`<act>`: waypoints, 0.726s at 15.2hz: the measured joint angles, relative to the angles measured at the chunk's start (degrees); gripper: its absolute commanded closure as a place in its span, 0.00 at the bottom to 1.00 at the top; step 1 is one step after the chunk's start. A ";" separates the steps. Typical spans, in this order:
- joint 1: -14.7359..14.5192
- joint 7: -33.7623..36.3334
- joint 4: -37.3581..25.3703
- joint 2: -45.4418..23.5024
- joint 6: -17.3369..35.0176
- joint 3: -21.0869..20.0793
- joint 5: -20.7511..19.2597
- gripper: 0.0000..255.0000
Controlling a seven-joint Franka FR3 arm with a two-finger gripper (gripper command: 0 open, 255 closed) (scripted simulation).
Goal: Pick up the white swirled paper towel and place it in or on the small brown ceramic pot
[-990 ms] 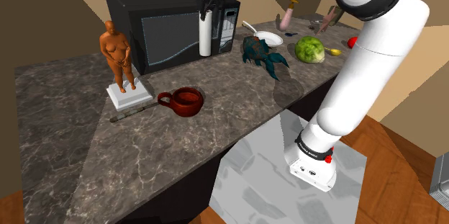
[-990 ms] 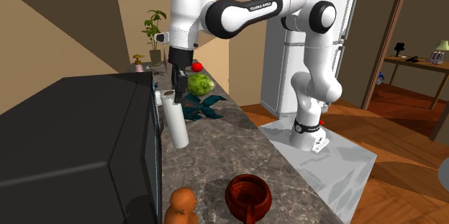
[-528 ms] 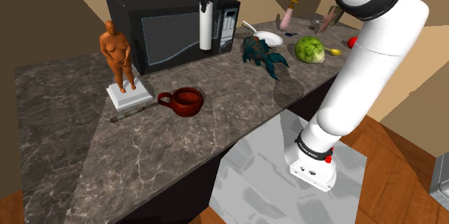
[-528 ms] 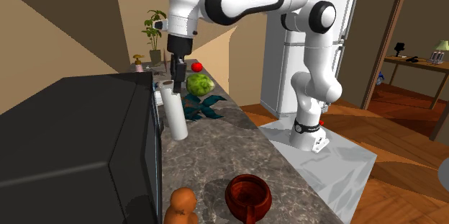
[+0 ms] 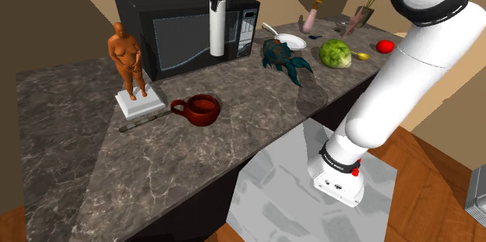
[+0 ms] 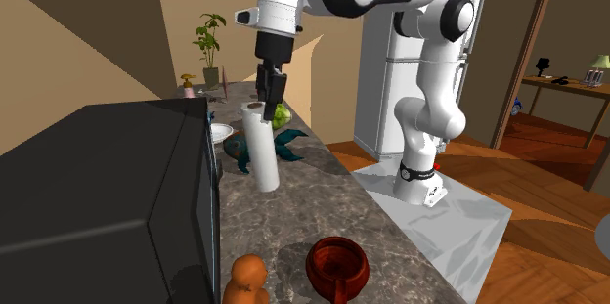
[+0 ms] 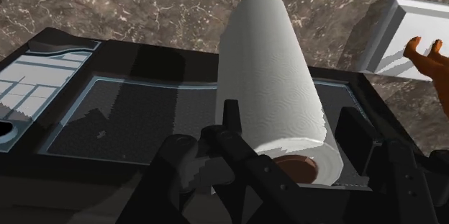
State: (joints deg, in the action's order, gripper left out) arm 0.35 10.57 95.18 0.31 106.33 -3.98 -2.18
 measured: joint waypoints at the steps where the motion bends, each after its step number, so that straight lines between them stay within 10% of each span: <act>1: -0.57 1.16 0.70 0.86 -0.19 -0.58 -0.15 1.00; 11: -5.83 12.63 1.18 6.91 -6.36 -6.89 -1.10 1.00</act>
State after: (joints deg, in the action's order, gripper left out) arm -5.48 23.20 96.36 7.22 99.97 -10.87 -3.28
